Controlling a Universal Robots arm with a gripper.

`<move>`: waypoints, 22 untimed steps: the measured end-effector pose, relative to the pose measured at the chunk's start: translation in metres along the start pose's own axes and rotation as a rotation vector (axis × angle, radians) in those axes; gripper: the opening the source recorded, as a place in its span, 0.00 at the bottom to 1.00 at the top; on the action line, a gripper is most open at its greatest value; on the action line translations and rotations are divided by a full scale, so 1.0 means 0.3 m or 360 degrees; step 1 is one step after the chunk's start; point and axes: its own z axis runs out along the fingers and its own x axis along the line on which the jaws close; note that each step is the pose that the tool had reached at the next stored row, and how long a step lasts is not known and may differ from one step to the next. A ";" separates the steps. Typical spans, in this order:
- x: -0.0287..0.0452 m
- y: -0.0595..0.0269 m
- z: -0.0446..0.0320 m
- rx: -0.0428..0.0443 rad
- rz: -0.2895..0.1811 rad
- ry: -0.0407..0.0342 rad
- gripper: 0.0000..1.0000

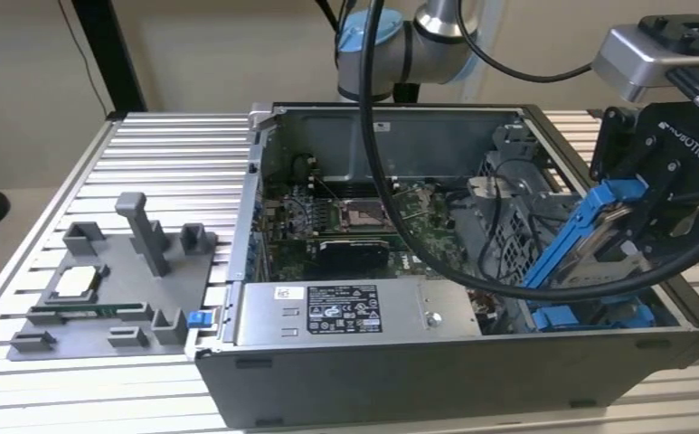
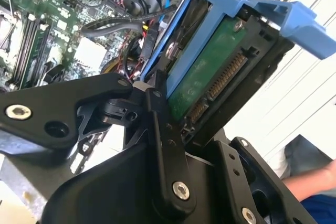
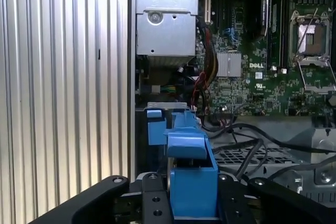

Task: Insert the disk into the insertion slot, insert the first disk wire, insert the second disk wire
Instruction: 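Insert the disk into the insertion slot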

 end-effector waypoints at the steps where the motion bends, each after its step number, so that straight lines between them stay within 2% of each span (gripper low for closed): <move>1: 0.001 0.000 0.001 -0.0008 0.0001 0.0000 0.00; 5: 0.005 -0.001 0.000 -0.0039 0.0004 0.0000 0.00; 7: 0.006 0.000 -0.001 -0.0058 0.0006 0.0001 0.00; 8: 0.006 -0.001 -0.001 -0.0063 0.0006 0.0000 0.00; 12: 0.008 -0.009 0.017 -0.0069 0.0007 0.0000 0.00; 22: 0.012 -0.026 0.076 -0.0070 0.0007 0.0000 0.00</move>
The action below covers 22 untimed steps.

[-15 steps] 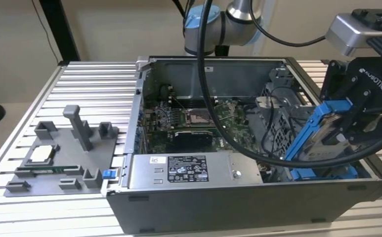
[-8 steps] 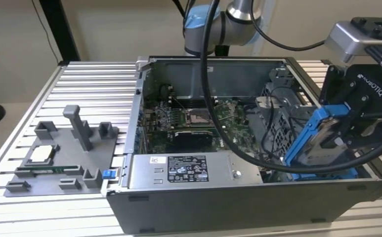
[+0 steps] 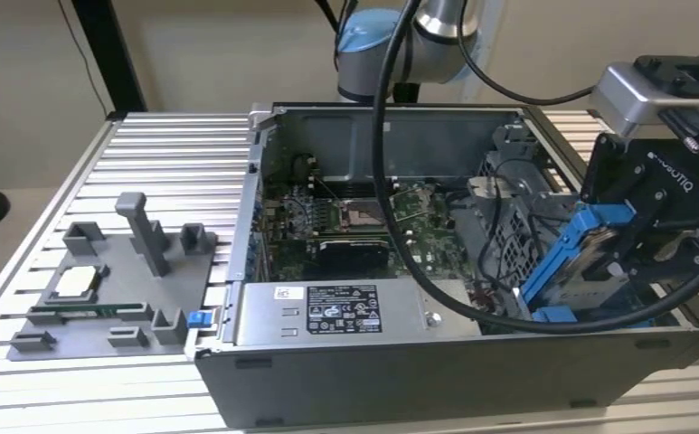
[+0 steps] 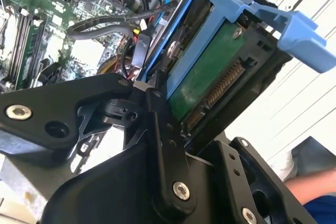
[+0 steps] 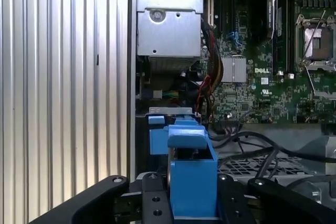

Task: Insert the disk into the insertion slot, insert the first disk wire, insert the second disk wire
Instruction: 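Insert the disk into the insertion slot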

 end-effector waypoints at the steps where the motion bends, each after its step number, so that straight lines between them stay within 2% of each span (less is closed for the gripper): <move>1: 0.001 -0.001 0.006 0.0000 0.0000 0.0000 0.00; 8: 0.003 -0.004 0.046 0.0000 0.0000 -0.0001 0.00; 13: 0.004 -0.005 0.049 0.0000 0.0000 0.0000 0.00; 14: 0.004 -0.005 0.050 0.0000 0.0000 -0.0001 1.00; 22: 0.003 -0.004 0.045 -0.0001 0.0000 -0.0001 1.00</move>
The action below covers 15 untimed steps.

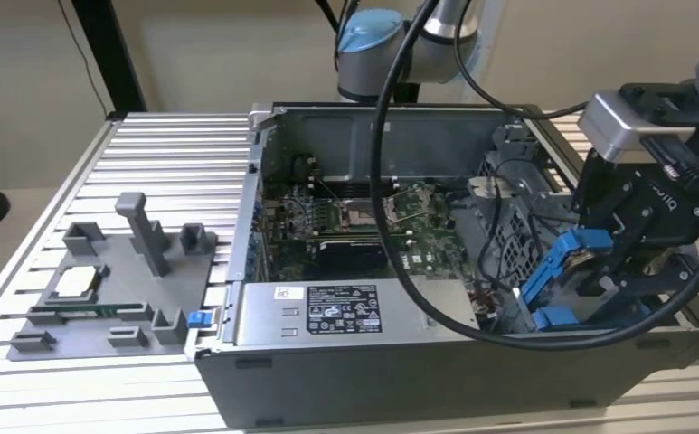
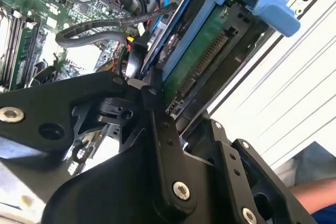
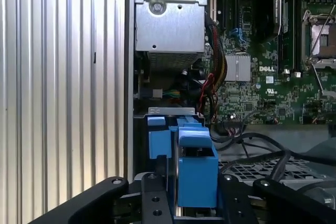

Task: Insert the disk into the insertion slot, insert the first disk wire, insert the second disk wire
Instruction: 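Insert the disk into the insertion slot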

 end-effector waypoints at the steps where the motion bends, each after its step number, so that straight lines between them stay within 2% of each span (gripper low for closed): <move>1: 0.000 0.000 -0.003 0.0000 0.0000 0.0001 1.00; 6: -0.002 0.002 -0.023 0.0000 0.0000 0.0000 1.00; 12: -0.008 0.009 -0.106 0.0000 0.0000 0.0000 1.00; 13: -0.010 0.009 -0.116 0.0000 0.0000 0.0000 1.00; 15: -0.014 0.009 -0.121 0.0002 0.0000 0.0000 1.00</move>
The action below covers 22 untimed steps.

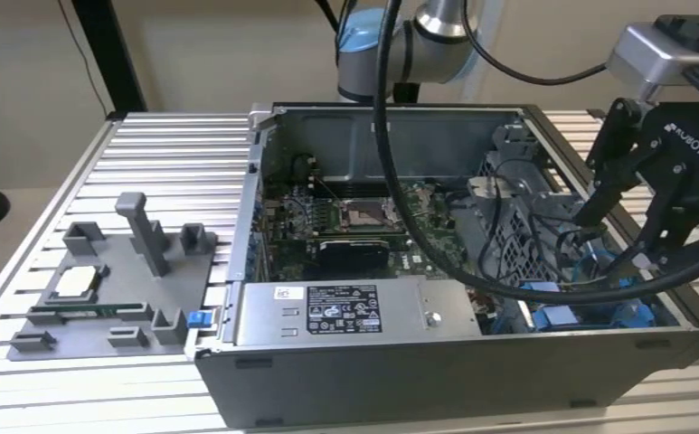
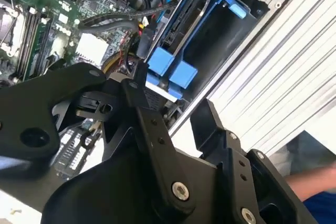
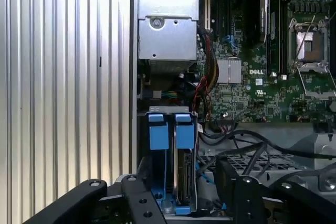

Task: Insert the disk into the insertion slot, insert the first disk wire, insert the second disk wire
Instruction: 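Insert the disk into the insertion slot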

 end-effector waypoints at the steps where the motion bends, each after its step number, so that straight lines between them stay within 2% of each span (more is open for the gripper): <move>1: -0.003 0.000 -0.001 0.0004 0.0000 0.0000 1.00; 2: -0.005 0.000 -0.001 0.0014 -0.0001 0.0000 1.00; 6: -0.022 0.001 0.002 0.0099 -0.0008 -0.0001 1.00; 8: -0.036 0.001 0.005 0.0136 -0.0012 -0.0002 1.00; 9: -0.043 0.001 0.007 0.0150 -0.0013 -0.0002 1.00; 11: -0.054 0.001 0.016 0.0160 -0.0014 -0.0001 1.00; 14: -0.072 0.007 0.030 0.0170 -0.0018 0.0010 1.00; 17: -0.093 0.014 0.043 0.0185 -0.0026 0.0020 1.00; 19: -0.096 0.015 0.049 0.0193 -0.0047 0.0026 1.00; 22: -0.095 0.017 0.050 0.0201 -0.0092 0.0027 1.00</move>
